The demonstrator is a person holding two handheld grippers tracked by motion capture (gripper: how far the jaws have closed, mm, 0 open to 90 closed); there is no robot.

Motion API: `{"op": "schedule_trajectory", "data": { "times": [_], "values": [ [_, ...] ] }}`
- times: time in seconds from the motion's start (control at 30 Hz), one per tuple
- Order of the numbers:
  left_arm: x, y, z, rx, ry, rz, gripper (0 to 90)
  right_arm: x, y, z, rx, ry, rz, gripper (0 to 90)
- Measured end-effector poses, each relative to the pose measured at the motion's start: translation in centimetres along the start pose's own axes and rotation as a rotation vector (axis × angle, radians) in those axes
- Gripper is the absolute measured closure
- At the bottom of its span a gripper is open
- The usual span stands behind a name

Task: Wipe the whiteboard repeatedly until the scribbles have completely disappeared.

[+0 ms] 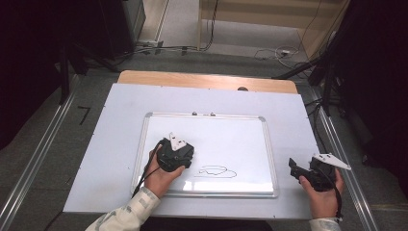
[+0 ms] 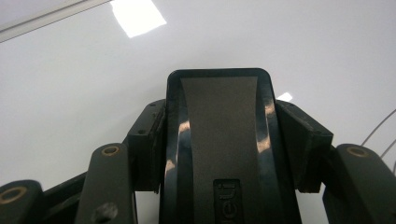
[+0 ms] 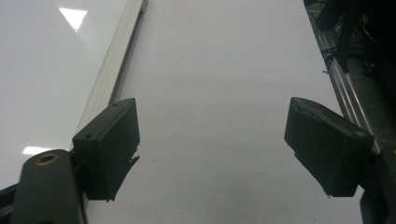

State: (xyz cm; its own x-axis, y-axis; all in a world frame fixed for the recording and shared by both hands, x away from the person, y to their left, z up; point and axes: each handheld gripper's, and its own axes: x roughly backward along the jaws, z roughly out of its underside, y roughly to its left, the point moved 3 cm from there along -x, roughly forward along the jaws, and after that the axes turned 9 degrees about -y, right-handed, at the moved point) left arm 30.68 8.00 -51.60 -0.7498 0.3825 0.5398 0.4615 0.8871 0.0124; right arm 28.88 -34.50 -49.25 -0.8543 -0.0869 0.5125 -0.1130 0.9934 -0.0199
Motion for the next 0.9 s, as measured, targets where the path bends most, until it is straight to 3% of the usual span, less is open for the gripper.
{"op": "schedule_trajectory", "data": {
  "times": [0.2, 0.37, 0.53, 0.9],
  "values": [
    [0.7, 1.6, 0.5, 0.006, 0.003, -0.018, 41.3, 0.0, 0.0, 0.0, -0.002, 0.002, 0.0, 16.5],
    [1.2, 1.9, 0.8, 0.01, 0.003, -0.032, 41.3, 0.0, 0.1, 0.0, -0.003, 0.002, 0.0, 16.5],
    [1.1, 1.5, 0.8, 0.001, -0.001, -0.033, 41.4, 0.0, 0.1, 0.0, -0.001, 0.0, 0.002, 16.5],
    [-0.2, -1.7, -0.1, -0.033, 0.001, 0.016, 41.3, 0.0, 0.2, -0.1, 0.004, 0.001, 0.0, 16.5]
  ]
}}
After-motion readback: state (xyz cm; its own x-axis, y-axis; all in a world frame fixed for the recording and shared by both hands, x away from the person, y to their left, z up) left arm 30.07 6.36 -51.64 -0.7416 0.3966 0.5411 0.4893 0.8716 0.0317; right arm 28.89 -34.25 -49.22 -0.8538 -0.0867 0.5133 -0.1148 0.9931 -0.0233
